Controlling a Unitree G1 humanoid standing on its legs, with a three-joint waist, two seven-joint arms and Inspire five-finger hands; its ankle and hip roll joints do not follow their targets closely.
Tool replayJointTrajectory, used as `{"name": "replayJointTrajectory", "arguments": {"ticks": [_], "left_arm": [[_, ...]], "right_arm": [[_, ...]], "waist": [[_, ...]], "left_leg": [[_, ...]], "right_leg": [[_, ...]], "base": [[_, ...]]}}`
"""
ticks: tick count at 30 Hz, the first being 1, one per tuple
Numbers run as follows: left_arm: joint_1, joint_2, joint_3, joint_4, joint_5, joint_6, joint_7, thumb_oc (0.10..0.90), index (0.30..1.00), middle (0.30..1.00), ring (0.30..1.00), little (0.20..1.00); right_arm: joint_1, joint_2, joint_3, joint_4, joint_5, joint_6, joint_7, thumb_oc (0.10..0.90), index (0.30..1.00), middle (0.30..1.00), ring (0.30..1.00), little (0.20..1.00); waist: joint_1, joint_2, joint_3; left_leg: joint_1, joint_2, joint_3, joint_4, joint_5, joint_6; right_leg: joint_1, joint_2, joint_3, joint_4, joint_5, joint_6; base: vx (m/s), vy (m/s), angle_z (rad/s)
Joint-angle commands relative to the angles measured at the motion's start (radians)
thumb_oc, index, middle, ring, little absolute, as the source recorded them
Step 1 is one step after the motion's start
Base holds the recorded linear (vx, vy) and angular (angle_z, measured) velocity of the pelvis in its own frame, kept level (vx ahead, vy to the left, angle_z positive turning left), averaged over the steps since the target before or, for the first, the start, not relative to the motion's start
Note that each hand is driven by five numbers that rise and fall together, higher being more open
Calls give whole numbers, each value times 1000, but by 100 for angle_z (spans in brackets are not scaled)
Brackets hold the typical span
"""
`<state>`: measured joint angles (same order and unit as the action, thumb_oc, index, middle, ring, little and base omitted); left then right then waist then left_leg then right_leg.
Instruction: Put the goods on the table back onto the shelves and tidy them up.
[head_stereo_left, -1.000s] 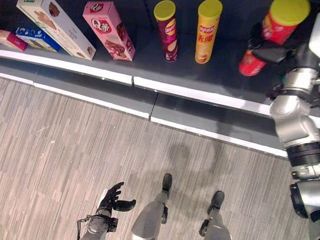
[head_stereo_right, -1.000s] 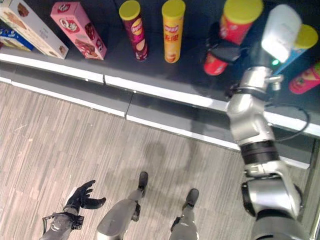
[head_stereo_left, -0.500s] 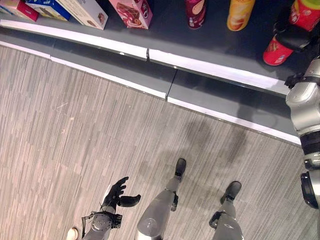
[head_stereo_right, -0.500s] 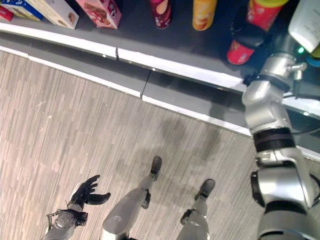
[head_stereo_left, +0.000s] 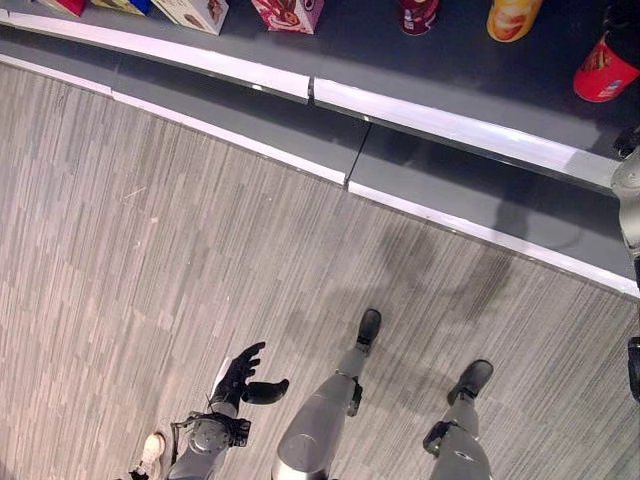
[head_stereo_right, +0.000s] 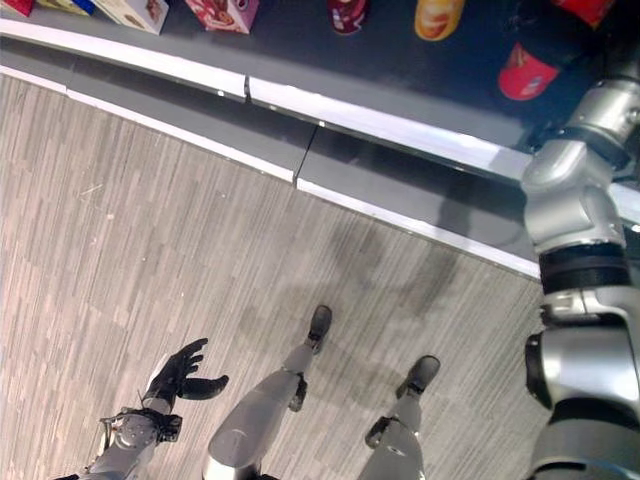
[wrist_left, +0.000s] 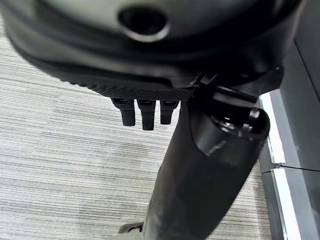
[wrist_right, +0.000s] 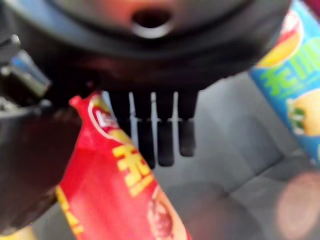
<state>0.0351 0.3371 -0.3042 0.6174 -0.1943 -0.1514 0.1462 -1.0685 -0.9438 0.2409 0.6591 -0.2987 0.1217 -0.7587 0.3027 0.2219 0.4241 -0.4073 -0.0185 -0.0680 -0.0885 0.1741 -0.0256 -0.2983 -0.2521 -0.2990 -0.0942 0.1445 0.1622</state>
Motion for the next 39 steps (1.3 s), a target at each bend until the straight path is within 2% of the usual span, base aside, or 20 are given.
{"name": "replayJointTrajectory", "arguments": {"ticks": [1, 11, 12, 13, 14, 19, 24, 26, 29, 30, 31, 33, 34, 35, 37, 38, 39], "left_arm": [[20, 72, -51, 15, -6, -27, 47, 800, 900, 900, 900, 900], [14, 78, -55, 3, -7, -32, 53, 800, 900, 900, 900, 900], [15, 77, -58, 2, -6, -31, 56, 800, 900, 900, 900, 900], [15, 77, -58, 2, -6, -31, 56, 800, 900, 900, 900, 900], [14, 76, -58, 1, -5, -31, 56, 800, 900, 900, 900, 900], [14, 81, -57, 3, 4, -27, 56, 800, 900, 900, 900, 900], [6, 91, -51, 4, 7, -18, 51, 800, 900, 900, 900, 900], [4, 89, -44, -2, 21, -10, 47, 800, 900, 900, 900, 900], [1, 104, -36, -19, 36, -6, 45, 800, 900, 900, 900, 900], [0, 126, -30, -51, 45, -5, 44, 800, 900, 900, 900, 900], [-8, 175, -23, -125, 73, -7, 36, 800, 900, 900, 900, 900], [-29, 331, -6, -307, 142, -3, -27, 800, 900, 900, 900, 900], [-39, 379, 4, -347, 162, -3, -50, 800, 900, 900, 900, 900], [-36, 384, 5, -352, 161, 0, -51, 800, 900, 900, 900, 900], [-48, 483, 61, -421, 191, 2, -118, 800, 900, 900, 900, 900], [-46, 483, 72, -412, 196, 6, -119, 800, 900, 900, 900, 900], [-44, 484, 72, -412, 197, 5, -120, 800, 900, 900, 900, 900]], "right_arm": [[-157, -130, 73, -41, -8, -32, -86, 400, 300, 300, 300, 300], [-180, -143, 108, -2, 9, -34, -81, 400, 300, 300, 300, 300], [-178, -142, 110, -2, 10, -32, -83, 555, 533, 533, 533, 533], [-177, -142, 109, -2, 10, -32, -83, 734, 801, 801, 801, 801], [-171, -138, 108, -9, 9, -32, -82, 800, 900, 900, 900, 900], [-152, -124, 99, -35, 7, -34, -75, 800, 900, 900, 900, 900], [-89, -99, 28, -102, 20, -39, -88, 800, 900, 900, 900, 900], [-26, -68, -44, -191, 14, -47, -110, 800, 900, 900, 900, 900], [32, -45, -90, -257, 2, -53, -110, 800, 900, 900, 900, 900], [90, -26, -132, -310, 0, -62, -103, 800, 900, 900, 900, 900], [170, 10, -177, -379, 12, -90, -78, 800, 900, 900, 900, 900], [345, 118, -199, -503, 182, -223, 111, 800, 900, 900, 900, 900], [403, 143, -199, -534, 250, -256, 183, 800, 900, 900, 900, 900], [409, 146, -206, -538, 251, -256, 186, 800, 900, 900, 900, 900], [615, 220, -204, -617, 444, -327, 413, 800, 900, 900, 900, 900], [650, 242, -207, -632, 465, -335, 446, 800, 900, 900, 900, 900], [655, 244, -209, -636, 466, -334, 448, 800, 900, 900, 900, 900]], "waist": [[13, -24, -58], [9, -23, -58], [7, -23, -58], [7, -23, -58], [4, -25, -56], [-3, -39, -60], [-15, -53, -71], [-35, -66, -82], [-45, -78, -87], [-54, -90, -90], [-70, -109, -91], [-130, -154, -98], [-148, -168, -101], [-145, -173, -102], [-216, -220, -127], [-229, -229, -134], [-225, -232, -135]], "left_leg": [[-4, 7, -74, 4, -53, -90], [-11, 7, -80, 3, -49, -92], [-11, 6, -81, 3, -49, -91], [-11, 6, -81, 3, -49, -91], [-8, 6, -81, 4, -51, -89], [6, 9, -71, 9, -59, -85], [25, 10, -63, 12, -64, -80], [44, 12, -54, 14, -75, -74], [59, 14, -45, 16, -84, -70], [71, 15, -38, 22, -94, -67], [87, 18, -23, 38, -113, -61], [130, 30, 32, 76, -165, -47], [145, 35, 49, 82, -175, -43], [142, 33, 52, 82, -170, -41], [206, 47, 118, 79, -194, -31], [213, 46, 131, 74, -190, -28], [215, 46, 134, 71, -189, -28]], "right_leg": [[112, -75, -37, 45, -94, 90], [111, -78, -43, 43, -92, 94], [111, -78, -40, 45, -94, 93], [111, -78, -40, 45, -94, 93], [111, -78, -34, 46, -94, 92], [117, -77, -22, 45, -91, 92], [132, -76, -17, 36, -80, 93], [143, -76, -11, 31, -71, 93], [151, -76, -5, 26, -65, 94], [159, -76, 1, 24, -62, 94], [167, -77, 14, 21, -56, 94], [173, -74, 59, 14, -31, 97], [173, -73, 74, 12, -20, 98], [169, -75, 77, 10, -14, 99], [162, -73, 120, 7, 40, 100], [152, -74, 128, 7, 57, 100], [151, -74, 132, 7, 57, 100]], "base": [[0, 0, 0], [0, 0, 0], [0, 0, 0], [0, 0, 0], [0, 0, 0], [-6, 3, 0], [-50, 18, -2], [-39, 53, 2], [-15, 31, -1], [-23, 89, -1], [-8, 149, -8], [-6, 220, -22], [-26, 153, -64], [-3, 156, -80], [24, 196, -86], [5, 125, -76], [-27, 74, -65]]}}
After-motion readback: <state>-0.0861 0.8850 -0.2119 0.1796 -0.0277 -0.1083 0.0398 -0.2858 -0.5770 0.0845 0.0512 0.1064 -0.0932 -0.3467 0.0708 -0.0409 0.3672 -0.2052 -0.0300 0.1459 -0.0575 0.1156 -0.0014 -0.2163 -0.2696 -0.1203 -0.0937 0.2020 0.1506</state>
